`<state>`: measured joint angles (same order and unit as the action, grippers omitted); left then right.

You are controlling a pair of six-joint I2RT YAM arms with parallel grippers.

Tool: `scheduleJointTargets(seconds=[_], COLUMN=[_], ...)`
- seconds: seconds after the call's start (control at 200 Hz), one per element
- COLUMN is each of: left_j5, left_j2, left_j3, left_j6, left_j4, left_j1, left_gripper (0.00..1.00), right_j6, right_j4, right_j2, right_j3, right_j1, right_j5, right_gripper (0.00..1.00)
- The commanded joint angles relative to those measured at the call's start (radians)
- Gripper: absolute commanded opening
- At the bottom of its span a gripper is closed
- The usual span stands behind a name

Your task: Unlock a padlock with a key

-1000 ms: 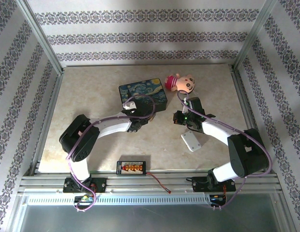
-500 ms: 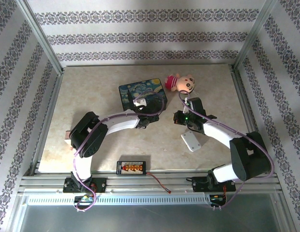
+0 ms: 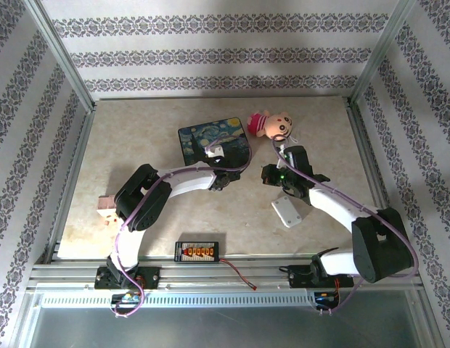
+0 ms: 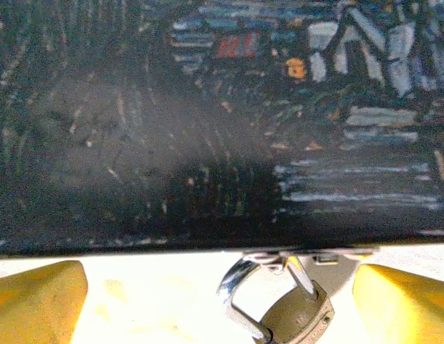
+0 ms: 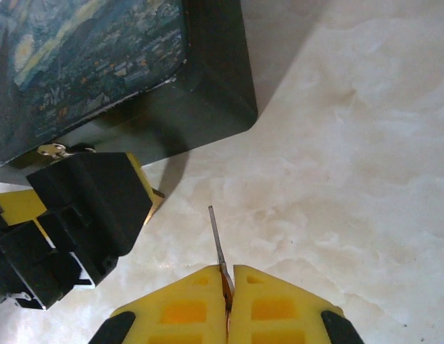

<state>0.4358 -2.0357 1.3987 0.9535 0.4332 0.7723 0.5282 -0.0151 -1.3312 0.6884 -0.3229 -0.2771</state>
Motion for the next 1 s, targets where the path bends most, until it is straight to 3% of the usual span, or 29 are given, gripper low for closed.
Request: scheduleJointTargets(seconds=[0.0,0.3,0.535,0.889,0.994], left_j5=[0.044,0.009,-0.072,-0.079,-0.081], left_j2=[0.032,0.109,0.045,-0.011,-0.014], left_j3=[-0.032,-0.108,-0.053,-0.024,-0.024], left_j6=[-0.035,-0.063,-0.100,-0.117,-0.114], left_j4=[0.038,0.012,-0.040,-0.058,-0.055], left_j1=[-0.004,-0.002,-0.003,-0.004,-0.003], left_gripper=[0.91,0.84,0.82,0.56,0.56], right_j6=[0.016,0.024,0.026,0.027,0.029], right_j4=[-0.013,-0.014,-0.019,-0.024,-0.022], right_j2=[0.025,0.049,0.052,0.070,0.070], right_j3=[-0.018,-0.026,-0.024,-0.032,-0.031], right_j1=[0.002,0.002,0.002,0.002,0.002], right_j5=[-0.002,-0.004,-0.001,0.006,0.006], right_gripper=[0.00,0.00,0.00,0.00,0.00])
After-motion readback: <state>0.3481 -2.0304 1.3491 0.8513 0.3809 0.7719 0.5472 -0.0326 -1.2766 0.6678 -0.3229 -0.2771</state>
